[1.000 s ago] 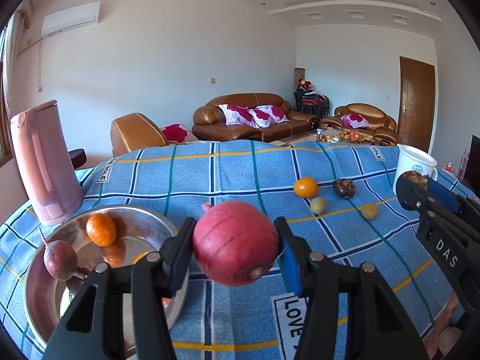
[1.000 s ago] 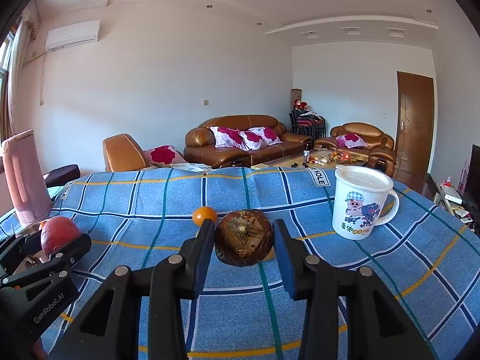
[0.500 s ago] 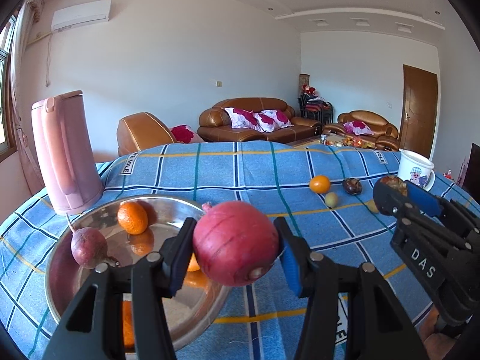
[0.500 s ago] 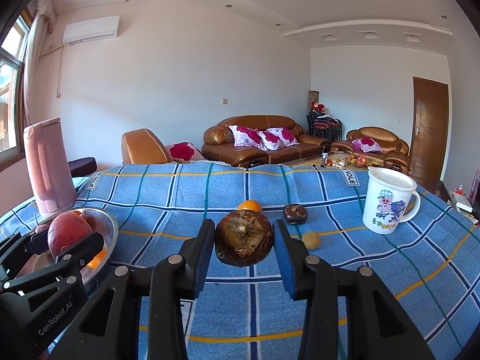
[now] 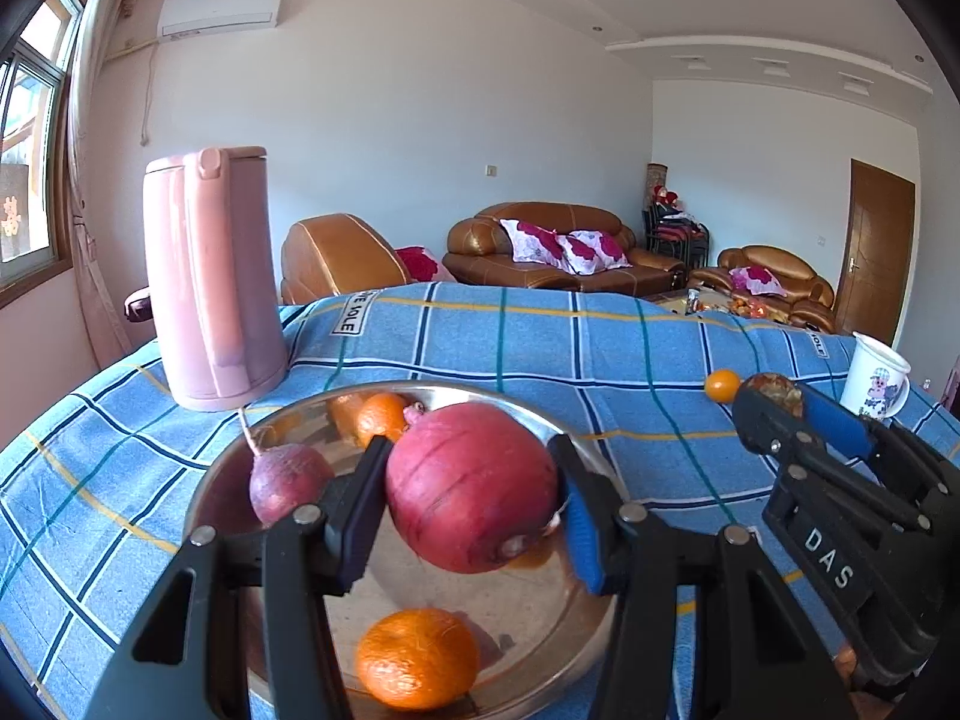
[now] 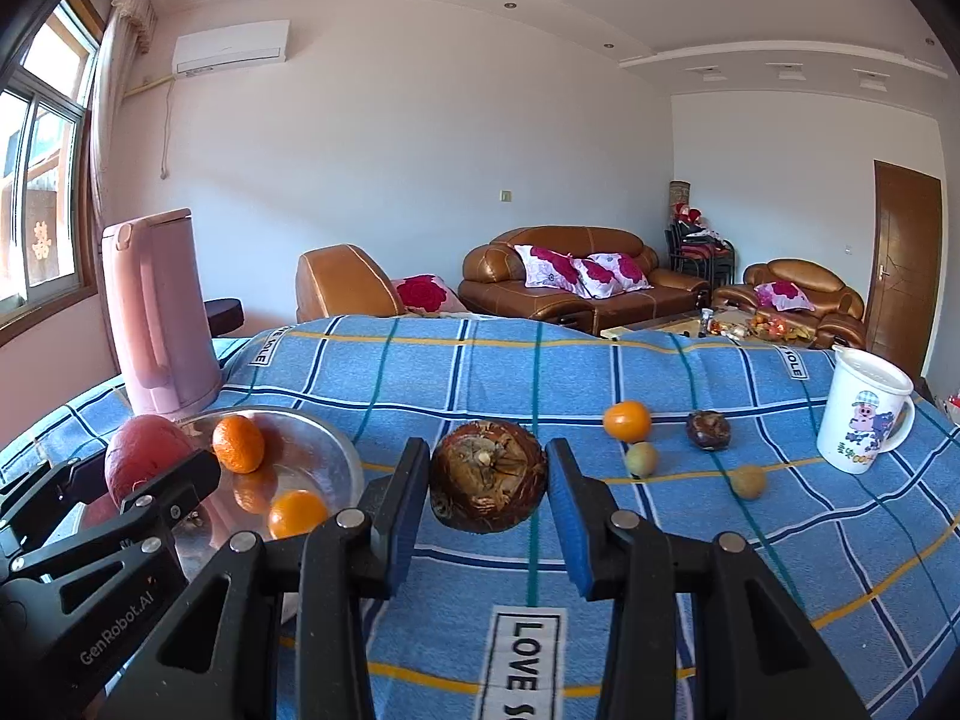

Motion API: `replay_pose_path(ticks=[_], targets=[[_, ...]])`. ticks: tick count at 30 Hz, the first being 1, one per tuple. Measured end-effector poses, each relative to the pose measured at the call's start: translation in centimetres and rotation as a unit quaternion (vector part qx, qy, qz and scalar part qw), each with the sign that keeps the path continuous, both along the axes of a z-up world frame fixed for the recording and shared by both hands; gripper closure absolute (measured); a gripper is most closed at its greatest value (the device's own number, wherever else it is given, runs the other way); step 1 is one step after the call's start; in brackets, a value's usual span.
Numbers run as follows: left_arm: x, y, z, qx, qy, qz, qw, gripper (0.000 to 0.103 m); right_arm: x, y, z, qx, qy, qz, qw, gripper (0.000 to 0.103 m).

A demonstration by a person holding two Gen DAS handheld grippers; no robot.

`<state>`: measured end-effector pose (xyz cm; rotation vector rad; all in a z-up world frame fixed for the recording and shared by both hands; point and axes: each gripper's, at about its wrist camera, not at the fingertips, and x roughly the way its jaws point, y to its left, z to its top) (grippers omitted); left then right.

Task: Organize fruits
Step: 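Carry radish and brown fruit over the steel bowl and open both tools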

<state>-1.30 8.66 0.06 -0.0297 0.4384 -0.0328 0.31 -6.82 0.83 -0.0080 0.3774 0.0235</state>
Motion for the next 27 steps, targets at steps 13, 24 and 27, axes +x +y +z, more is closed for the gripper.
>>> replay_pose_path(ticks=[13,24,27], targets=[[1.2,5.7,-0.5,-0.024,0.024,0.042,0.9985,0.049,3.2,6.0,-0.5,0.0,0.014,0.044,0.999,0.061],[2.3,8.3,-1.6,-0.013,0.079,0.052,0.9955,0.049,6.1,9.4,-1.3,0.0,0.057,0.082,0.995,0.061],[2.5,8.5,-1.9,-0.007,0.092,0.056,0.9942,0.049,6.9,10.1,-1.7,-0.002,0.08,0.103,0.991,0.061]])
